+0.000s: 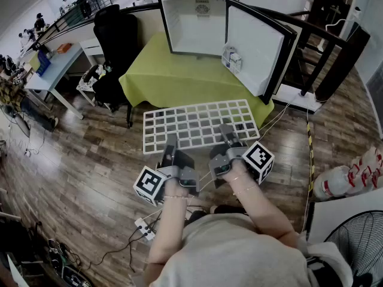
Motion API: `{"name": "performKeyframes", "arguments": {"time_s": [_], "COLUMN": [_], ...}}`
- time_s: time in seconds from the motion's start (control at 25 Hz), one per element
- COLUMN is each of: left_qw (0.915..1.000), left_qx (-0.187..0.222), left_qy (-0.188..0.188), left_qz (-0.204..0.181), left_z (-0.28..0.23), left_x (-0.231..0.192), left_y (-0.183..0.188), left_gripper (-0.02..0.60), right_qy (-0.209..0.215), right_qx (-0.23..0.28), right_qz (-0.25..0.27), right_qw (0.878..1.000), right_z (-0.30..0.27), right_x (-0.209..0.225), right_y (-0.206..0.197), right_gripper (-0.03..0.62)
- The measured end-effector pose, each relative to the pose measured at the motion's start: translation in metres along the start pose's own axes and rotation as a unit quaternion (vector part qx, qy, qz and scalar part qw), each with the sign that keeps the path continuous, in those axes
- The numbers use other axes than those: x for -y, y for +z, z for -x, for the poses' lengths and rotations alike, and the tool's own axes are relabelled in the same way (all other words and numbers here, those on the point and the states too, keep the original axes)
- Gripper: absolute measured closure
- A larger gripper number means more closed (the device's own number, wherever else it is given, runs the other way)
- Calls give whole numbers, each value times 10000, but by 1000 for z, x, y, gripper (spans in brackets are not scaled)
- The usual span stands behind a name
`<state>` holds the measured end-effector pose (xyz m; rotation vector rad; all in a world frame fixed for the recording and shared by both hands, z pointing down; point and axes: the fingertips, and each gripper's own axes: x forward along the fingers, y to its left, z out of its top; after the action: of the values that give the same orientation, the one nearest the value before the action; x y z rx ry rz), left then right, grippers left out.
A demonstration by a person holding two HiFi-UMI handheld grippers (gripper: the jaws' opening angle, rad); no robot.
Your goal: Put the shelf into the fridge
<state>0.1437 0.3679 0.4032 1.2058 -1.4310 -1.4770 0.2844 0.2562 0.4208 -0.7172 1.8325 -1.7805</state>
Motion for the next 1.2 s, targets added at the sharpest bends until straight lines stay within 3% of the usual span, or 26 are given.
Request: {"name": "performKeyframes", "arguments": {"time_s": [0.44, 0.68, 1.2], "left_qw": [9994, 9980, 9974], "left_qx": [-168, -404, -473], "left_qy": [261, 286, 357], "left_qz": [-123, -397, -411], "left_z": [-10, -25, -55], "left_x": [-15, -15, -28], "left_y": [-13, -31, -46], "left_gripper": [551, 548, 546], "right_qy": [-122, -122, -134], "right_qx": [133, 217, 186], "right_qz": [-77, -98, -112], "right_qw": [9998, 9996, 9997], "right_z": [3, 2, -14], "right_x": [14, 17, 24], "right_y": [16, 37, 65], "right_gripper": [560, 562, 562]}}
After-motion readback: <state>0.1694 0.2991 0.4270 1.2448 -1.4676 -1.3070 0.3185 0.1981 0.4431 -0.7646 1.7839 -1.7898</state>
